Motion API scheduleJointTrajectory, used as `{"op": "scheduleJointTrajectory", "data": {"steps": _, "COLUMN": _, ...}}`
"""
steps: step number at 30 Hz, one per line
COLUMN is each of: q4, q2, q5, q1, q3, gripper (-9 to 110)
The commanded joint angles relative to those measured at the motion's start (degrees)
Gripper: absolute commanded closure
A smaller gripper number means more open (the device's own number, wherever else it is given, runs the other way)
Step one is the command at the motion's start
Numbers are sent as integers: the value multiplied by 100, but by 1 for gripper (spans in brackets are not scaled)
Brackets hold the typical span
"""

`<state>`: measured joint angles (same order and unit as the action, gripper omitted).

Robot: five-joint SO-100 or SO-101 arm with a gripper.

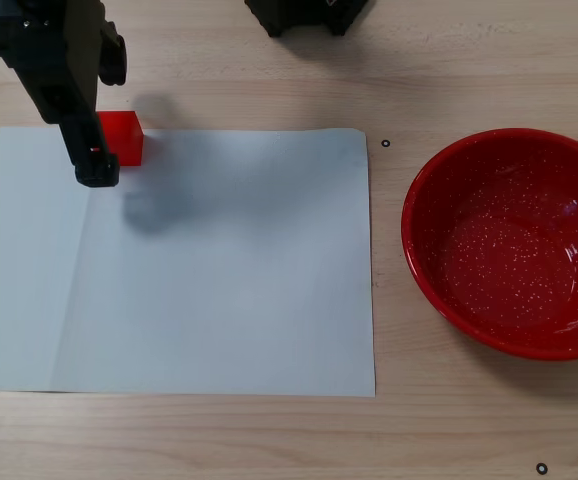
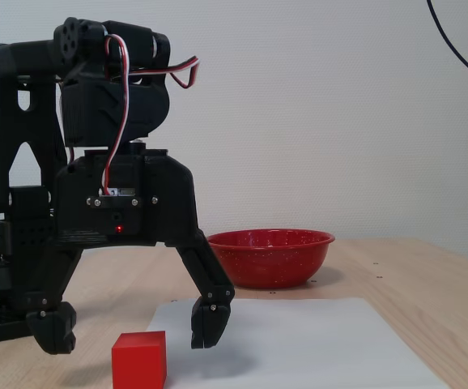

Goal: Grasp the red cube and put it in the red bowl.

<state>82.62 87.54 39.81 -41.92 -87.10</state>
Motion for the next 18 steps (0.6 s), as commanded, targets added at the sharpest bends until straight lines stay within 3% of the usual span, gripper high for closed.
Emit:
{"op": "scheduleJointTrajectory", "data": {"steps": 1, "q4": -123, "q2": 97, "q5": -79, "q1": 35, "q3": 220, "gripper": 46}}
{"op": "scheduleJointTrajectory", "data": {"steps": 18, "q4": -334, "q2": -158, "q5": -149, "q1": 105, "q3": 62, "gripper": 48}}
